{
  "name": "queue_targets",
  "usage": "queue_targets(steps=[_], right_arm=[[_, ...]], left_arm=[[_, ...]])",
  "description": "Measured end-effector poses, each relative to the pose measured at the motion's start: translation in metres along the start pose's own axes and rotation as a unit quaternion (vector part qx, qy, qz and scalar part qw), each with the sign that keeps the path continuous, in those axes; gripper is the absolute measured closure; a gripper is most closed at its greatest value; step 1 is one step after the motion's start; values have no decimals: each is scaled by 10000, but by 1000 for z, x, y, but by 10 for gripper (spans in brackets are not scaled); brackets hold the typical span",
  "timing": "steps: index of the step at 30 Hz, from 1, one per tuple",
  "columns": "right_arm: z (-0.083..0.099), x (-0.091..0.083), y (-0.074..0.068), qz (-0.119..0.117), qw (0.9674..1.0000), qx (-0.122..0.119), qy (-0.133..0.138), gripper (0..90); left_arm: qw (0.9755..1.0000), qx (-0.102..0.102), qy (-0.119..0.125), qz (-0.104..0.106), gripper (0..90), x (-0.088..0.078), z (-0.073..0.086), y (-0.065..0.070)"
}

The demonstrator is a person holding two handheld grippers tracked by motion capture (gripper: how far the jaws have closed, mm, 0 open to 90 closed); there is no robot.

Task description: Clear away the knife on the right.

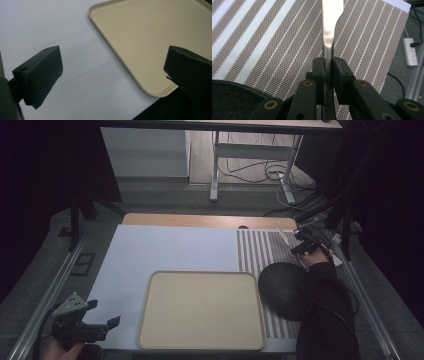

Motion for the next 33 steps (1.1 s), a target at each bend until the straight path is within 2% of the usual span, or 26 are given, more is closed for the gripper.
queue_targets(steps=[5,9,10,11,16,20,21,22,25,28,33], right_arm=[[2,-9,6,-300,9991,244,148,806],[3,-14,9,-525,9977,406,155,805],[3,-14,9,-525,9977,406,155,805],[4,-17,10,-663,9966,456,151,805],[3,-24,5,-911,9944,508,143,805],[1,-26,-2,-1004,9940,405,134,805],[-1,-27,-9,-1024,9942,309,99,805],[-1,-27,-9,-1024,9942,309,99,805],[-4,-30,-23,-1044,9944,116,70,805],[-4,-31,-29,-1069,9942,51,74,805],[-3,-34,-49,-1137,9933,-173,72,804]], left_arm=[[10000,-2,0,-1,26,0,0,0],[10000,11,-5,-6,26,0,0,0],[10000,9,-5,-7,26,0,0,0],[10000,0,-3,-6,26,0,0,0],[10000,7,-8,-10,26,0,0,0],[10000,11,-9,-15,27,0,0,0],[10000,12,-7,-14,27,0,0,0],[10000,12,-7,-14,26,0,0,0],[10000,12,-4,-15,27,0,0,0],[10000,14,-5,-17,26,0,0,0],[10000,9,-8,-21,27,0,0,0]])
Point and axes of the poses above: each handheld gripper's, and its own axes: x roughly forward along the jaws, z roughly out of its underside, y roughly to its right, the point moved 5 cm from there along x, roughly forward along the jaws, and after that the axes turned 13 degrees about -y, right-handed, at the moved point
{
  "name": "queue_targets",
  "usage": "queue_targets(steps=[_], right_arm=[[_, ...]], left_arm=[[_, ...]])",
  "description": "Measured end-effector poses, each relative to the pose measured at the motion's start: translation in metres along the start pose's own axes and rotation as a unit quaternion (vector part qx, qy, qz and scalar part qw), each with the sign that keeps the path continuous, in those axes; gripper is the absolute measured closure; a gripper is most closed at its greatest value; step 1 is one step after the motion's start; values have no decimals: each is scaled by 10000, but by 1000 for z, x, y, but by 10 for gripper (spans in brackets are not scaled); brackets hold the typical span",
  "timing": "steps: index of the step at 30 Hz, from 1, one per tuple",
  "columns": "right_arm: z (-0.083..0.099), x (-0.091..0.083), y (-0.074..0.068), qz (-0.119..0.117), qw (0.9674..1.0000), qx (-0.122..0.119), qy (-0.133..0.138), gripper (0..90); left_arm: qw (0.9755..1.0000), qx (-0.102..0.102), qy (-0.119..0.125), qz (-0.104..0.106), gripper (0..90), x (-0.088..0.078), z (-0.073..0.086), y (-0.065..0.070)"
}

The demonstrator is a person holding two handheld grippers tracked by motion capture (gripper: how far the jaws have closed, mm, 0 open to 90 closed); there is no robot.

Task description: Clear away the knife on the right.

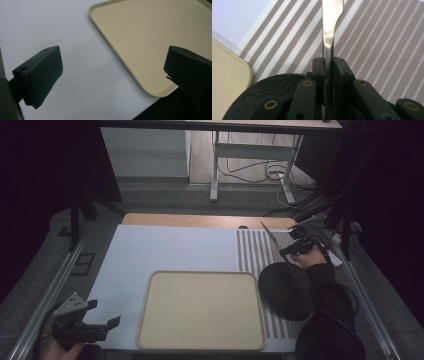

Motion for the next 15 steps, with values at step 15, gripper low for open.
queue_targets(steps=[15], right_arm=[[6,5,-52,-105,9987,-462,-181,804]], left_arm=[[10000,-28,18,12,26,0,0,-1]])
Point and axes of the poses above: each handheld gripper's, and its own axes: x roughly forward along the jaws, z roughly out of its underside, y roughly to its right, the point moved 5 cm from there along x, roughly forward along the jaws, and after that the axes turned 13 degrees about -y, right-handed, at the moved point
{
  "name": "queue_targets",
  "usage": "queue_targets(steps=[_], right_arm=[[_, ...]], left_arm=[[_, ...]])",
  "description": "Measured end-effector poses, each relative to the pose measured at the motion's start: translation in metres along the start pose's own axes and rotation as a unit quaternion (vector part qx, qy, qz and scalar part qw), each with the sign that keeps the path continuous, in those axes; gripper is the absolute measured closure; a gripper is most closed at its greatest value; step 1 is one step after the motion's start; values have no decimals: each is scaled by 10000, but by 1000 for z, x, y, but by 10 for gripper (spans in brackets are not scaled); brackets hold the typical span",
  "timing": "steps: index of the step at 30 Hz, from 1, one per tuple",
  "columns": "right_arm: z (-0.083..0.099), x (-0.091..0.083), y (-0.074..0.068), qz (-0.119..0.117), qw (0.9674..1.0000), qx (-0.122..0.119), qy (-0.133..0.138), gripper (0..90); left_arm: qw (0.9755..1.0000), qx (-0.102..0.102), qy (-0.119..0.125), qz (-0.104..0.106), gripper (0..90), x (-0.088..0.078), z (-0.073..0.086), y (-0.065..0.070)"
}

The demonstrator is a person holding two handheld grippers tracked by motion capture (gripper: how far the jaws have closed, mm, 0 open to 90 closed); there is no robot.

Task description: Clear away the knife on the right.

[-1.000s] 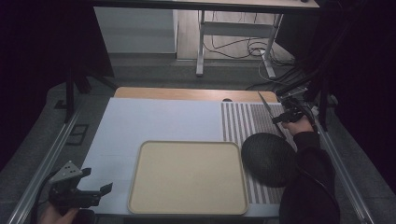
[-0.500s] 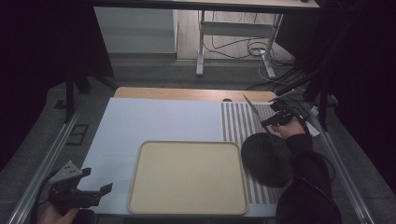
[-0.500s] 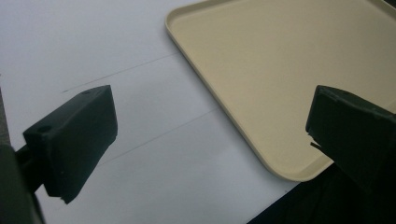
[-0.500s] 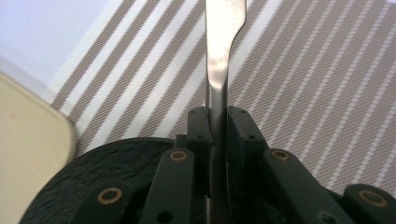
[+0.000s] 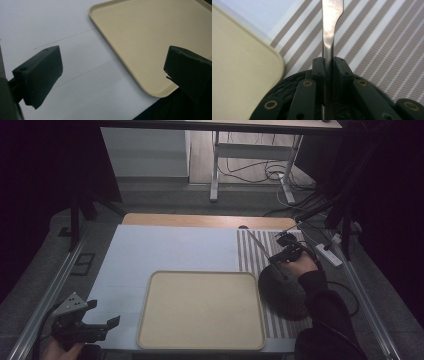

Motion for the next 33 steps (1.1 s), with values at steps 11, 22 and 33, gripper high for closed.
queue_targets(steps=[11,22,33], right_arm=[[12,3,-37,-84,9994,-331,-98,804],[22,5,-71,-196,9976,-650,-164,804],[34,8,-111,-312,9947,-954,-241,804]], left_arm=[[10000,-2,5,-1,26,0,0,0],[10000,-6,8,1,26,0,0,0],[10000,-18,8,-2,26,0,0,0]])
Point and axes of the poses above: each handheld gripper's, and its own axes: x roughly forward along the jaws, z roughly out of its underside, y roughly to its right, the point moved 5 cm from there along x, roughly forward along the jaws, and after that the axes turned 13 degrees about -y, right-handed, at the moved point
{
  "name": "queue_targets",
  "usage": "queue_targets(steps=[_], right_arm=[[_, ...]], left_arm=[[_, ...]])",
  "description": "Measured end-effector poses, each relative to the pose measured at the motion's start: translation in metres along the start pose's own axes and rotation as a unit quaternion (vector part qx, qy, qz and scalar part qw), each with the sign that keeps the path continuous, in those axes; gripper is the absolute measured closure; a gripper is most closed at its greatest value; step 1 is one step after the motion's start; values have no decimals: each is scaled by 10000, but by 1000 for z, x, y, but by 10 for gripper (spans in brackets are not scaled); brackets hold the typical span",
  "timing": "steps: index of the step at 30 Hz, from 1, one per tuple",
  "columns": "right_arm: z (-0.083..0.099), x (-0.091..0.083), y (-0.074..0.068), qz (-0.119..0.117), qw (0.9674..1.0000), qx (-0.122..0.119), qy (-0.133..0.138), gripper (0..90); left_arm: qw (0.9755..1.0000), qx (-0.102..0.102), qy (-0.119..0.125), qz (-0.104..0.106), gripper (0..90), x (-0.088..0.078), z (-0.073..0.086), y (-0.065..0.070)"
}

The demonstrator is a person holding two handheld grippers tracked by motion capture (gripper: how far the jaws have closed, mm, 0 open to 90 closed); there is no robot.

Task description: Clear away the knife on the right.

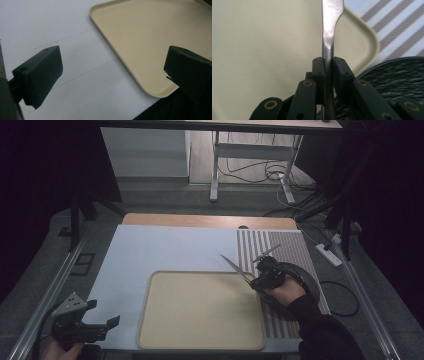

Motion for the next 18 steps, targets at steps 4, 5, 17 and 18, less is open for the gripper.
queue_targets(steps=[4,5,17,18], right_arm=[[2,2,-13,-50,10000,-64,-15,804],[2,2,-13,-50,10000,-64,-15,804],[7,14,-56,-126,9992,-344,-172,804],[7,18,-62,-153,9988,-404,-247,804]], left_arm=[[10000,-4,5,0,26,0,0,0],[10000,-5,4,0,26,0,0,0],[10000,-9,9,-3,26,0,0,0],[10000,-7,9,-6,26,0,0,0]])
Point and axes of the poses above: each handheld gripper's, and its own axes: x roughly forward along the jaws, z roughly out of its underside, y roughly to its right, the point moved 5 cm from there along x, roughly forward along the jaws, and after that the axes turned 13 degrees about -y, right-handed, at the moved point
